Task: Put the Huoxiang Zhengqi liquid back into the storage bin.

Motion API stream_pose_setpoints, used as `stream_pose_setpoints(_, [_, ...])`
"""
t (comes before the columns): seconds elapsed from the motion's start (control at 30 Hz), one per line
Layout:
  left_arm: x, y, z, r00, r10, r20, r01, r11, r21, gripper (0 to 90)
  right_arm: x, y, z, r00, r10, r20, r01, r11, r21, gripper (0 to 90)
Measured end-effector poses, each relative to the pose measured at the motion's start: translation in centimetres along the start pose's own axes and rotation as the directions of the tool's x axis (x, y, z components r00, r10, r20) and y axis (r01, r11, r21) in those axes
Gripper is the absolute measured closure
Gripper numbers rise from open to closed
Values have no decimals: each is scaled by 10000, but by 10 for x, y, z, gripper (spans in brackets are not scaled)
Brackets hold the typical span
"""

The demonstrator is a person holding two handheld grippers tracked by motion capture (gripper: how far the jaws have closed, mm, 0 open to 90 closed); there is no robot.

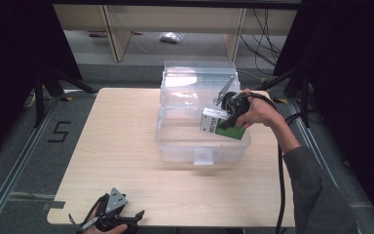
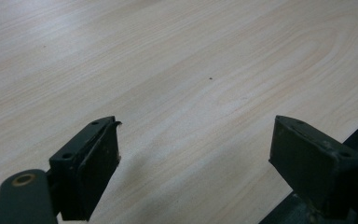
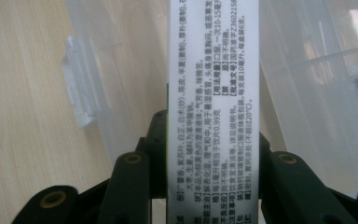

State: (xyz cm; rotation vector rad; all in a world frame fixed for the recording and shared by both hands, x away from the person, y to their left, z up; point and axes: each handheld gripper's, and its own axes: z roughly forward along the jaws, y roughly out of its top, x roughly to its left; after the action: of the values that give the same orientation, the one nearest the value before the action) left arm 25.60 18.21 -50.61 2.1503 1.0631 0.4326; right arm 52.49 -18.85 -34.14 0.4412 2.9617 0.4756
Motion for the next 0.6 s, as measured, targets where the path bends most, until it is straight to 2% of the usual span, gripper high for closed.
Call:
stream_pose_setpoints(0.03, [0,0,0,10000,-54,-5,54,10000,-41,150,0,-1,1,10000,14,17,-14,10000,-22,648])
stream_pose_setpoints(0.07, [-3,-1,2,9990,-435,46,436,9983,-377,150,-1,-2,3,10000,27,-6,-27,10000,-73,648])
stream_pose_setpoints(0.1, [-2,-1,2,9992,-398,15,398,9986,-351,150,-1,-3,5,10000,-68,14,68,9999,-75,648])
stream_pose_setpoints(0.13, [0,-1,1,9998,-171,-108,169,9997,-187,150,-1,-4,7,10000,-91,4,91,9999,-61,648])
stream_pose_setpoints(0.23, [-1,0,1,9996,-293,-64,292,9995,-72,150,-3,-7,13,9998,-185,-107,184,9998,-56,647])
stream_pose_setpoints(0.3, [-1,0,1,9997,-256,-31,256,9996,-131,150,-3,-8,14,9999,-146,-91,145,9999,-72,647])
stream_pose_setpoints(0.33, [0,0,0,10000,-73,-19,73,10000,44,150,-4,-10,18,9995,-240,-192,239,9997,-69,647])
stream_pose_setpoints(0.37, [0,-1,1,9999,-105,-4,104,9999,-98,150,-4,-10,19,9989,-390,-241,388,9992,-101,647])
stream_pose_setpoints(0.5, [0,-1,1,9999,-104,-19,104,9999,-66,150,-3,-13,24,9994,-235,-242,237,9997,49,647])
stream_pose_setpoints(0.6, [0,-1,1,9999,-129,-27,129,9999,-76,150,-4,-16,28,9989,-360,-290,364,9993,116,647])
